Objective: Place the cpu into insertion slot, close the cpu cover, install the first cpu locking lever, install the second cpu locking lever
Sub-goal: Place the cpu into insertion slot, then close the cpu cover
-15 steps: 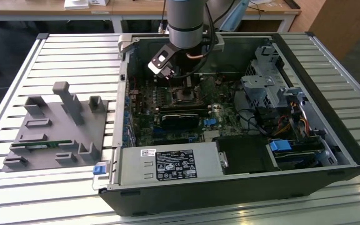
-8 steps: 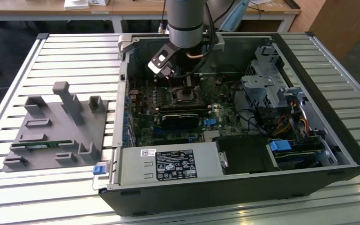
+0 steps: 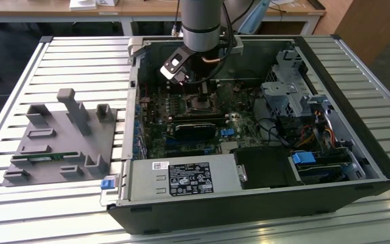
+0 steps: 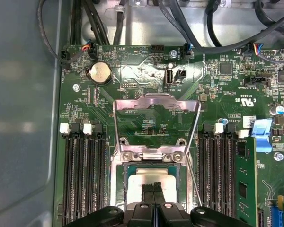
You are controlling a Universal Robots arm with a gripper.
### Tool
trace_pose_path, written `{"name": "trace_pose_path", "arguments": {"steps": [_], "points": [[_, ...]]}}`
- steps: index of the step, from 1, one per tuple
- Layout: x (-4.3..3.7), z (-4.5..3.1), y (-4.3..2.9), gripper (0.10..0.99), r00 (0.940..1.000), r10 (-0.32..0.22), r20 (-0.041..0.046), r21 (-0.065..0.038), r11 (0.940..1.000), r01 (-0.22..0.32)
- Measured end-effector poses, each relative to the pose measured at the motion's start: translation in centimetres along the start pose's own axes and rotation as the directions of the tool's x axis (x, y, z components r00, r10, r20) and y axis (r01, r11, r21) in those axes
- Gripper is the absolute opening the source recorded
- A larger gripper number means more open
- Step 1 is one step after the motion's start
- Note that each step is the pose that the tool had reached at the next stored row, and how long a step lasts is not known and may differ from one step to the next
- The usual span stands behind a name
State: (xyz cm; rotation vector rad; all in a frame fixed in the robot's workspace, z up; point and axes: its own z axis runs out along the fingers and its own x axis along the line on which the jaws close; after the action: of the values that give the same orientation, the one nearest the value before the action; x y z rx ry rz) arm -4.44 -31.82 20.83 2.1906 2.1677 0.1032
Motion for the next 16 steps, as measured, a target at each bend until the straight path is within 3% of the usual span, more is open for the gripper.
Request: {"name": "trace_pose_path", "arguments": {"steps": [11,16], "points": [[0.00,-0.30,0.03,0.106,1.0000,0.000,0.0001,0.000,1.0000,0.000],[0.00,-0.54,0.05,0.106,1.0000,0.000,0.0042,0.000,1.0000,0.000]]}}
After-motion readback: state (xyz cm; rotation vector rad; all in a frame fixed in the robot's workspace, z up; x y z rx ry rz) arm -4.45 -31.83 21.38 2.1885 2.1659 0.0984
